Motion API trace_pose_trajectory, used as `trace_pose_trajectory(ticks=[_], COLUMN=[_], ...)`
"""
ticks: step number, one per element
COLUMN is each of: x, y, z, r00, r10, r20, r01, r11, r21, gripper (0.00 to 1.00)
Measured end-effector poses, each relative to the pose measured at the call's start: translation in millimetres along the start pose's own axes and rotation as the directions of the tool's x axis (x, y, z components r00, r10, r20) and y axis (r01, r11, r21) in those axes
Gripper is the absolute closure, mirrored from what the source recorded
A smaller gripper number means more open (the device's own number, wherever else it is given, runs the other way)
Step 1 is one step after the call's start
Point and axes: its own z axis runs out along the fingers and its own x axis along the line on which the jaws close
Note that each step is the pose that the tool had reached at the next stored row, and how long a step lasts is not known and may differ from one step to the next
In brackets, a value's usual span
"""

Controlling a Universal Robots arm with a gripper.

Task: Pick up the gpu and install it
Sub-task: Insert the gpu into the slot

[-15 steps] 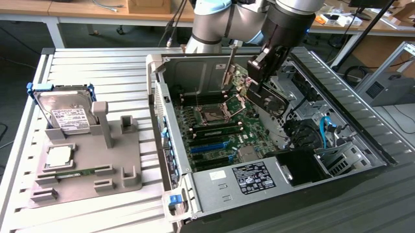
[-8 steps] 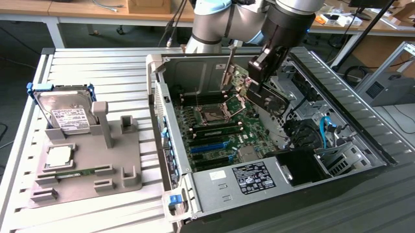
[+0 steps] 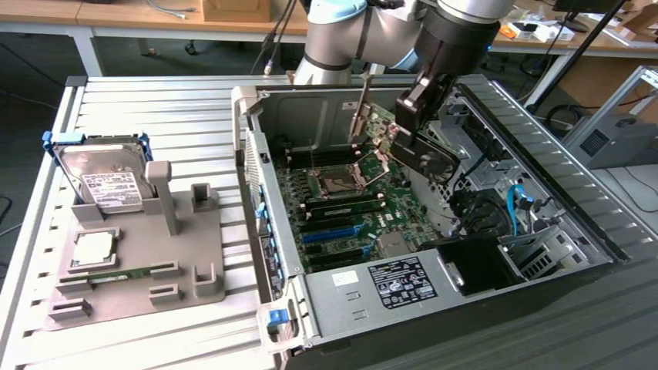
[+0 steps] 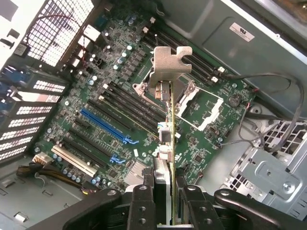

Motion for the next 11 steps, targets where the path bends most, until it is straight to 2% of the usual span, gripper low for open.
trace_pose_trajectory(ticks=[11], x=[0.0], y=[0.0], z=[0.0], r00=[0.9971], r10=[-0.076], r20=[-0.0002], r01=[0.076], r11=[0.9971], r21=[-0.002], gripper=[0.73])
